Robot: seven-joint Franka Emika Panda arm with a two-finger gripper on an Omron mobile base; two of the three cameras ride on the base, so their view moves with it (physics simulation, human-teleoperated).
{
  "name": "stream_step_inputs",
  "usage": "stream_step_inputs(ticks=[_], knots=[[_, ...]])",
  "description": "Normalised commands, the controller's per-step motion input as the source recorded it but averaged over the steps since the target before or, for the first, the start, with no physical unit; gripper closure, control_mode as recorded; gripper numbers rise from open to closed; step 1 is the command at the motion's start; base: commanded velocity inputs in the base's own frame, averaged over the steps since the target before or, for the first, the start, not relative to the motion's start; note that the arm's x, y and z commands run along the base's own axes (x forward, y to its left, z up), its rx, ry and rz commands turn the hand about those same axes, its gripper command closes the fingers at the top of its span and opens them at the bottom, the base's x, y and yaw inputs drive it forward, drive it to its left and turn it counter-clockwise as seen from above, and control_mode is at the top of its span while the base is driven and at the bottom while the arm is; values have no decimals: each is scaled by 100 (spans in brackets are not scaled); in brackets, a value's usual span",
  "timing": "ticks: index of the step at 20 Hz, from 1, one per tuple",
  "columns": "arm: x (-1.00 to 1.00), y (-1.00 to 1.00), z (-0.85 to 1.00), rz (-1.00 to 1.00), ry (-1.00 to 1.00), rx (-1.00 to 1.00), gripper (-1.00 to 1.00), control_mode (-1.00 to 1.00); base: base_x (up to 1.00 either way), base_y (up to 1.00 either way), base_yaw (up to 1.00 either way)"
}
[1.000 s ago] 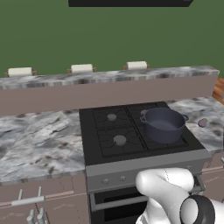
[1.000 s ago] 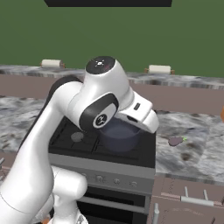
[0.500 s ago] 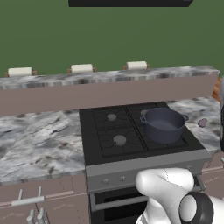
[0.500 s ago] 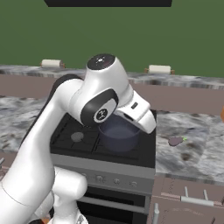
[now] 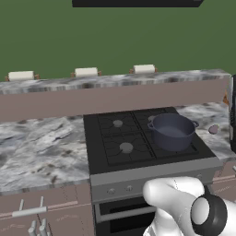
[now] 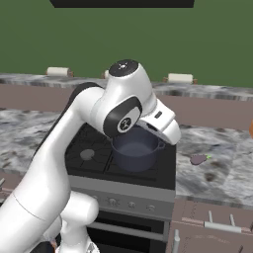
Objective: Turn on the burner for the pot on the stove. Wait thirty seconds for the pot to heat up. Then add the eggplant to the pot.
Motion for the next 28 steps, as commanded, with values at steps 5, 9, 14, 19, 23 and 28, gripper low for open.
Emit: stream_step_inputs(ticks=[5,9,14,19,23,28], knots=[[32,-24,-11,3,0,0,-100,-100,0,0,0],[34,-28,-13,4,0,0,-100,-100,0,0,0],[35,-28,-16,5,0,0,-100,-100,0,0,0],[40,-21,-24,5,0,0,-100,-100,0,0,0],[40,-12,-28,6,0,0,-100,-100,0,0,0],[40,-13,-28,6,0,0,-100,-100,0,0,0]])
